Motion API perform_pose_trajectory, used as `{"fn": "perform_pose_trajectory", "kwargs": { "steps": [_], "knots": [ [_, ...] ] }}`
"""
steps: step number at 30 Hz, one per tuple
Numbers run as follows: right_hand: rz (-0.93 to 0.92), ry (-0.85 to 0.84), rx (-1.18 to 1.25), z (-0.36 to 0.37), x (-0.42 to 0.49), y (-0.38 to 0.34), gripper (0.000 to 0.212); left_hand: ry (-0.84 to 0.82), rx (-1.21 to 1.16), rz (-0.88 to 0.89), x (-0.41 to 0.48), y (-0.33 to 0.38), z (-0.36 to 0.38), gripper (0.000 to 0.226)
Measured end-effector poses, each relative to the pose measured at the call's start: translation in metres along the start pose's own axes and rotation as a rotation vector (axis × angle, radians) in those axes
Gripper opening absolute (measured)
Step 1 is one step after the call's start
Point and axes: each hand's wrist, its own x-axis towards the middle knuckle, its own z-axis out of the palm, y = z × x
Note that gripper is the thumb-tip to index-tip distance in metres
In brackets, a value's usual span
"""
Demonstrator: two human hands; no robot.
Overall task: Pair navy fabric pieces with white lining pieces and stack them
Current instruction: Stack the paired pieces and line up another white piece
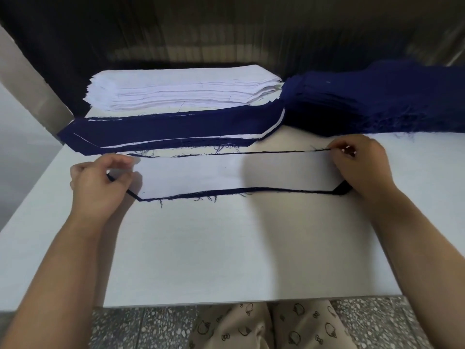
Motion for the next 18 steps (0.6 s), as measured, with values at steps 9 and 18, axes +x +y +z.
{"fn": "perform_pose_trajectory", "kwargs": {
  "steps": [9, 18],
  "knots": [
    [-0.232, 0.200, -0.025, -0.026, 0.036, -0.029, 0.027, 0.139, 0.002, -0.021, 0.017, 0.018, 0.018, 0.022],
    [-0.164, -0.096, -0.343, -0.022, 0.094, -0.032, 0.040, -0.036, -0.004, 0.049, 0.048, 0.091, 0.076, 0.022]
  ]
}}
